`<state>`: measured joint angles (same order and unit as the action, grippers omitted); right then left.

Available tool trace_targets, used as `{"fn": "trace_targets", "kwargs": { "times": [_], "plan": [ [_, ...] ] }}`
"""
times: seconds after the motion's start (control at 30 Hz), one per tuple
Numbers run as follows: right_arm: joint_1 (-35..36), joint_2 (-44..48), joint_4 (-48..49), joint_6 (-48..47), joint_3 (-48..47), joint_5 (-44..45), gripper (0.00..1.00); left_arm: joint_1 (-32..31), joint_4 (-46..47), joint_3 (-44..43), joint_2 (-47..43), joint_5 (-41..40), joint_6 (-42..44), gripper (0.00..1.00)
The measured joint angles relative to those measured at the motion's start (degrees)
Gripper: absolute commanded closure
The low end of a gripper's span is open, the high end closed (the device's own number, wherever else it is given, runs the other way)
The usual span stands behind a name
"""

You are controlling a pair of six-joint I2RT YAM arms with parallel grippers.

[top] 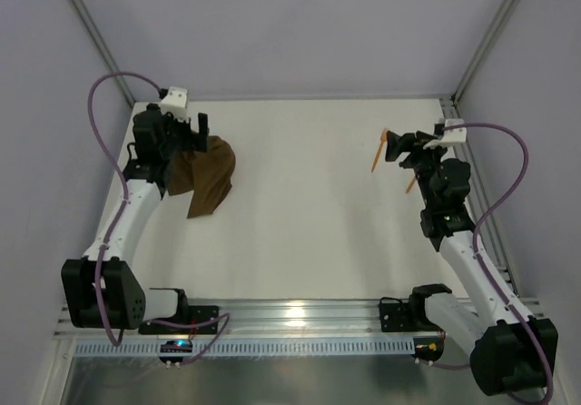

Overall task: Fold the napkin into a case and place the utensils inside
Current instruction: Pick up the crumpled napkin from the corner of the board.

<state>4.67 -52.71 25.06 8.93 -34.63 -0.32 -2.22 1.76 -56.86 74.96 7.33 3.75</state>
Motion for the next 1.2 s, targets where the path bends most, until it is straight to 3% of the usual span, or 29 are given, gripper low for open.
{"fn": "trace_targets", "kwargs": {
  "times": [0.13, 0.23, 0.3, 0.4, 0.63, 0.73, 0.77, 0.83, 0.87, 1.1, 1.2],
  "plan": [
    [10.38, -0.55, -9.38, 0.42, -4.52, 1.27, 0.2, -0.02, -16.44, -9.99, 2.56, 0.59, 4.57, 0.01],
    [14.43, -2.58, -15.13, 1.55, -6.23, 0.46, 0.2, -0.11, -25.29, -10.03, 9.33, -0.13, 6.93, 0.04],
    [16.09, -4.42, -18.16, 2.08, -6.67, 0.09, 0.2, -0.57, -30.03, -8.48, 15.21, -1.22, 7.85, 0.13],
    [19.04, -6.47, -21.86, 2.8, -6.71, -0.22, 0.2, -2.08, -35.06, -5.07, 19.96, -3.3, 9.29, 0.18],
    [22.86, -8.57, -24.28, 3.3, -6.73, -1.14, 0.2, -4.59, -37.94, -1.14, 20.02, -5.16, 12.04, 0.22],
    [23.1, -9.51, -24.37, 3.3, -6.73, -1.2, 0.2, -5.03, -37.53, -0.44, 21.29, -7.52, 12.46, 0.41],
    [23.12, -9.75, -24.41, 3.3, -6.73, -1.2, 0.2, -5.29, -37.77, -0.92, 22.21, -7.74, 12.26, 0.58],
    [23.15, -10.08, -24.52, 3.3, -6.73, -1.22, 0.2, -6.12, -37.07, -1.84, 23.15, -8.55, 11.89, 0.8],
    [23.17, -10.19, -24.63, 3.3, -6.73, -1.31, 0.2, -6.4, -37.0, -2.19, 23.47, -8.72, 11.65, 1.0],
    [23.8, -11.47, -25.29, 2.93, -7.91, -3.67, 0.26, -7.23, -37.29, -3.43, 20.79, -9.18, 11.23, 1.0],
    [24.2, -12.35, -25.53, 2.38, -9.88, -5.6, 0.29, -10.21, -42.29, -10.32, 15.61, -9.22, 10.45, 1.0]
  ]
}}
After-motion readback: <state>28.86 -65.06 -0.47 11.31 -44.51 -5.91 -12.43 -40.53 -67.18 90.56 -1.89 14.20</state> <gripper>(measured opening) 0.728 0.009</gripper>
